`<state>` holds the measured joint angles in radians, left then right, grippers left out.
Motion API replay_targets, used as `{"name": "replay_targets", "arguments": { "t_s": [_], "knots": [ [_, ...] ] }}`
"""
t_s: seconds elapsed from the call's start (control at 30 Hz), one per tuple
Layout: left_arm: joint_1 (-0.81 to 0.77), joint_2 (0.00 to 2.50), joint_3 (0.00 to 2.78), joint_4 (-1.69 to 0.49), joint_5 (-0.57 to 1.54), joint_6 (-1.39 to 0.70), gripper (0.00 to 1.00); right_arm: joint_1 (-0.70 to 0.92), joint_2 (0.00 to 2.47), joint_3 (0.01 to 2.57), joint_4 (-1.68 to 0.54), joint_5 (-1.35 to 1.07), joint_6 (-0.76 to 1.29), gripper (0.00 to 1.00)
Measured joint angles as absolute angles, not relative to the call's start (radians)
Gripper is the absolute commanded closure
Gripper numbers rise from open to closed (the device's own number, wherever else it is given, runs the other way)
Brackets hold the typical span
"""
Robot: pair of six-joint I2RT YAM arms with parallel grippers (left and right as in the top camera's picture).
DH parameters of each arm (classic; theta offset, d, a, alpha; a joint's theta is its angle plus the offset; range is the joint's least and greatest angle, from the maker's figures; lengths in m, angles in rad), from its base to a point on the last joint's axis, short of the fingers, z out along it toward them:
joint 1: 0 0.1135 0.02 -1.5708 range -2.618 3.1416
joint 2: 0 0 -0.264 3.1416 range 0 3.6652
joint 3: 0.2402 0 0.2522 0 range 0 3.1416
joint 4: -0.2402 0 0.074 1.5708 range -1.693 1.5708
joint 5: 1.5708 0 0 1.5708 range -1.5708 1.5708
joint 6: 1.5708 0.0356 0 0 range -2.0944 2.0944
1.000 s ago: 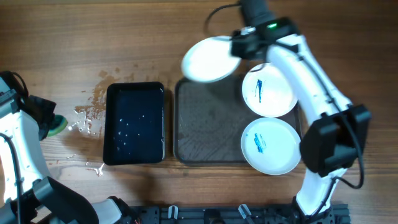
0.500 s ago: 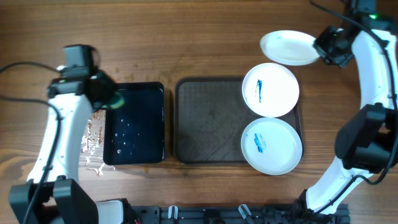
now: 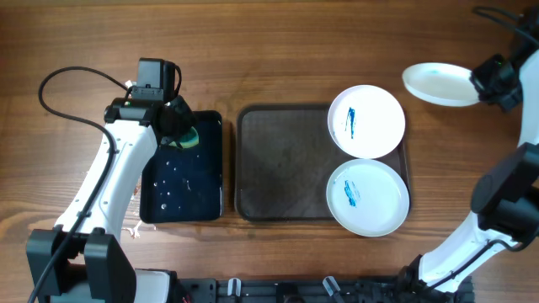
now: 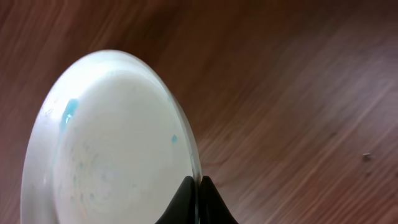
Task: Clean dirty plates on tray and stack at the side
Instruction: 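Carry the plate to the right side of the table with the right gripper, then lower the plate onto the table at the right and release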
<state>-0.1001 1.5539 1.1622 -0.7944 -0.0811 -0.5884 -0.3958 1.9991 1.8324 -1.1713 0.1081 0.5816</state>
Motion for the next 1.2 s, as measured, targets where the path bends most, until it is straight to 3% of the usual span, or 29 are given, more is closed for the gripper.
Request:
{"name": "replay_targets", "arguments": {
  "t_s": [0.37, 1.2],
  "knots": [
    [-0.1, 1.554, 1.162, -0.816, -0.081, -0.588, 0.96, -0.472, 1.999, 1.832, -1.208, 0.212, 0.583, 0.95],
    [-0.1, 1.554, 1.162, -0.823, -0.084, -0.588, 0.96, -0.48, 1.999, 1.788, -1.205, 0.233, 0.586, 0.95]
  ]
}}
